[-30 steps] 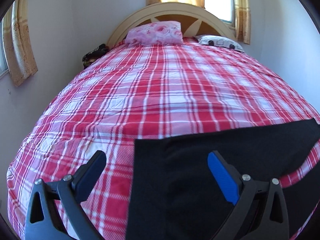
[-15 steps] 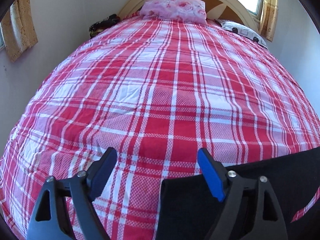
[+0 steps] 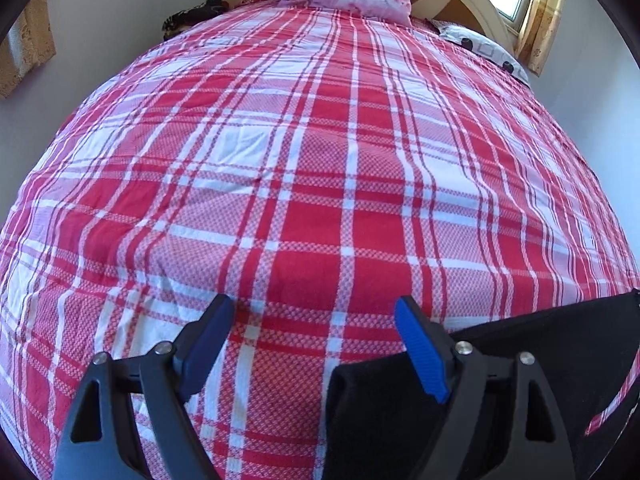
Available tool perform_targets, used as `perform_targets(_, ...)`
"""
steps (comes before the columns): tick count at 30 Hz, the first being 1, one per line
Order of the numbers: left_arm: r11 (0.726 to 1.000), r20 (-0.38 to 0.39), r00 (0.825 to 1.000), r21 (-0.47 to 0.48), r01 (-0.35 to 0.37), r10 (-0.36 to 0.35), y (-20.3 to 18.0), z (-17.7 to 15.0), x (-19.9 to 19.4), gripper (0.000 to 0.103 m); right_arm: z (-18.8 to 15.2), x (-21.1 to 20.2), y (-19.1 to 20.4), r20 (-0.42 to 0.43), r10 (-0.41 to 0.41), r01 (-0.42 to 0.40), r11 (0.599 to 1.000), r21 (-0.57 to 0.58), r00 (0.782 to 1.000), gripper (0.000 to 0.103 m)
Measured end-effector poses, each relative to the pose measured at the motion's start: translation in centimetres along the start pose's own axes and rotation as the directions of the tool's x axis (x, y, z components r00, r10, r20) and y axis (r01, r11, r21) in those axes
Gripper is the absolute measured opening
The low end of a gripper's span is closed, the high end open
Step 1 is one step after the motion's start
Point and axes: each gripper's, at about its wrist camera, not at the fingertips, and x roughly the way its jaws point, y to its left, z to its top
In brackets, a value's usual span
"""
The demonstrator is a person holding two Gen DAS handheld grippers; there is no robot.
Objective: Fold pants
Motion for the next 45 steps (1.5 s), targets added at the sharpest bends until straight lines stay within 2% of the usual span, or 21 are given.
perform_targets(1, 1.0, -0.003, 1.0, 0.004, 0.012, -0.012, -0.1, 0.0, 0.1, 0.084, 0.0, 0.1, 0.1, -0.002, -0.006, 0.006, 1.0, -0.01, 1.0, 0.056)
perform_targets(2, 1.0, -0.007, 1.0, 0.005, 0.022, -0.022, -0.1, 0.1, 0.2, 0.081, 0.0, 0.2, 0.3, -0.002, 0.003, -0.003, 1.0, -0.023, 1.0, 0.043)
perform_targets(4, 1.0, -0.018, 0.999, 0.009, 0.026, -0.026, -0.3, 0.2, 0.4, 0.076, -0.1, 0.1, 0.6, -0.004, 0.027, -0.027, 0.999, -0.043, 1.0, 0.034)
perform_targets(6, 0.999, -0.019, 0.999, 0.04, 0.033, -0.032, -0.8, 0.0, 0.2, 0.065, -0.1, 0.0, 0.8, -0.004, 0.043, -0.043, 0.997, -0.057, 0.999, 0.021)
perform_targets(8, 0.998, -0.02, 0.998, 0.042, 0.055, -0.055, -0.9, -0.3, -0.3, 0.059, -0.2, -0.1, 1.1, 0.001, 0.041, -0.041, 0.997, -0.07, 0.999, 0.02)
perform_targets(11, 0.994, -0.004, 0.995, 0.05, 0.096, -0.095, -0.9, -0.7, -1.2, 0.059, -0.2, -0.1, 1.0, 0.006, 0.048, -0.048, 0.996, -0.072, 0.999, 0.02)
perform_targets(14, 0.991, -0.03, 0.993, 0.056, 0.119, -0.117, -1.5, -1.4, -0.8, 0.059, -0.3, -0.1, 0.9, 0.009, 0.058, -0.058, 0.996, -0.062, 0.998, 0.019)
perform_targets(17, 0.992, -0.018, 0.995, 0.074, 0.103, -0.102, -2.1, -1.7, -0.8, 0.065, -0.4, -0.2, 0.8, 0.014, 0.061, -0.06, 0.997, -0.056, 0.998, 0.019)
perform_targets(22, 0.992, -0.014, 0.996, 0.088, 0.089, -0.088, -2.3, -2.2, -0.7, 0.064, -0.5, -0.2, 0.4, 0.019, 0.075, -0.075, 0.996, -0.042, 0.997, 0.02)
perform_targets(23, 0.991, -0.012, 0.995, 0.089, 0.096, -0.095, -2.2, -2.3, -0.8, 0.063, -0.5, -0.2, 0.4, 0.019, 0.079, -0.078, 0.996, -0.039, 0.997, 0.02)
perform_targets(25, 0.99, -0.005, 0.994, 0.092, 0.105, -0.105, -1.9, -2.4, -0.8, 0.052, -0.5, -0.1, 0.4, 0.02, 0.08, -0.079, 0.996, -0.044, 0.997, 0.02)
perform_targets(26, 0.988, 0.0, 0.992, 0.09, 0.126, -0.126, -1.8, -2.4, -0.8, 0.042, -0.5, 0.0, 0.4, 0.019, 0.079, -0.078, 0.996, -0.046, 0.997, 0.019)
perform_targets(28, 0.979, 0.009, 0.981, 0.068, 0.192, -0.194, -1.5, -2.6, -1.1, 0.013, -0.6, 0.1, 0.6, 0.019, 0.073, -0.072, 0.996, -0.054, 0.997, 0.017)
perform_targets(29, 0.969, 0.0, 0.97, 0.048, 0.241, -0.242, -1.4, -2.6, -1.1, 0.013, -0.6, 0.0, 0.7, 0.024, 0.069, -0.067, 0.996, -0.063, 0.997, 0.013)
perform_targets(30, 0.971, 0.003, 0.973, 0.053, 0.232, -0.233, -1.5, -2.5, -1.2, 0.012, -0.7, -0.2, 0.9, 0.03, 0.066, -0.063, 0.995, -0.072, 0.997, 0.009)
perform_targets(34, 0.965, 0.05, 0.966, 0.073, 0.251, -0.255, -1.7, -2.2, -3.1, 0.012, -0.8, -2.1, 1.1, 0.069, 0.063, -0.056, 0.994, -0.092, 0.996, 0.007)
perform_targets(39, 0.948, 0.14, 0.938, 0.085, 0.307, -0.317, -1.0, -2.5, -7.1, 0.012, -1.1, -7.0, -0.3, 0.169, 0.099, -0.087, 0.993, -0.077, 0.981, 0.007)
perform_targets(41, 0.936, 0.157, 0.923, 0.081, 0.341, -0.35, -0.6, -2.7, -8.3, 0.012, -1.4, -9.5, -1.0, 0.212, 0.109, -0.095, 0.993, -0.077, 0.971, 0.007)
perform_targets(45, 0.91, 0.225, 0.882, 0.1, 0.403, -0.415, 0.4, -4.1, -11.4, 0.012, -2.9, -14.5, -2.5, 0.301, 0.128, -0.113, 0.991, -0.067, 0.945, 0.007)
